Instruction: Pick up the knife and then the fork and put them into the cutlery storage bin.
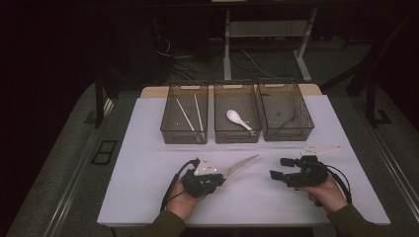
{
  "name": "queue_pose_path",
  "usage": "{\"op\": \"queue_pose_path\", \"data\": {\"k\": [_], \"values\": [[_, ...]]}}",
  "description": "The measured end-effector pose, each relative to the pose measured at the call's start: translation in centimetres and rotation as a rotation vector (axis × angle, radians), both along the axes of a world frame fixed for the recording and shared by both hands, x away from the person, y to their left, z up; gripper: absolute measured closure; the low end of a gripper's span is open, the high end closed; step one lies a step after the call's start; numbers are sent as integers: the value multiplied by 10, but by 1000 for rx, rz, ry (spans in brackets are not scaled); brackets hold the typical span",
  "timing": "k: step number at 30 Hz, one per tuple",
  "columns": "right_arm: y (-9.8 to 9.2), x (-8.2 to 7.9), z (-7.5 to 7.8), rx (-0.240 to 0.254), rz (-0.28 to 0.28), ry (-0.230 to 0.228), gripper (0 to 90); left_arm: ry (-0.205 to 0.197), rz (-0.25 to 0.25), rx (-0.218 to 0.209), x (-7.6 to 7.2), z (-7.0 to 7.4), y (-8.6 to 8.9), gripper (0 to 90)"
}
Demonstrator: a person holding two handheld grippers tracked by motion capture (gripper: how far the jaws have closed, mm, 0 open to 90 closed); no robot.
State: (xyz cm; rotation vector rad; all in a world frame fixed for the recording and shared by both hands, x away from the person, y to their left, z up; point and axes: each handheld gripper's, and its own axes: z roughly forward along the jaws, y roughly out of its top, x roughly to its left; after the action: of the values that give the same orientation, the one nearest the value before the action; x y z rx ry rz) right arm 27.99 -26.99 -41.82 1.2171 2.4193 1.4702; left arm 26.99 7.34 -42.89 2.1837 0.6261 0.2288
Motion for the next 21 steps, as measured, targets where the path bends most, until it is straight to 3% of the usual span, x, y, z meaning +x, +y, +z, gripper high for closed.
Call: {"op": "queue_pose_path", "data": {"k": [6, 12, 16, 21], "values": [[27, 6, 1, 86, 68, 27, 415, -33, -12, -56, -2, 10, -6, 795], [52, 13, 8, 197, 107, 35, 492, -59, -26, -77, -4, 16, -14, 795], [67, 16, 10, 220, 126, 34, 573, -78, -26, -98, -2, 21, -21, 794], [74, 18, 15, 251, 111, 26, 767, -110, -16, -115, -1, 26, -26, 797]]}}
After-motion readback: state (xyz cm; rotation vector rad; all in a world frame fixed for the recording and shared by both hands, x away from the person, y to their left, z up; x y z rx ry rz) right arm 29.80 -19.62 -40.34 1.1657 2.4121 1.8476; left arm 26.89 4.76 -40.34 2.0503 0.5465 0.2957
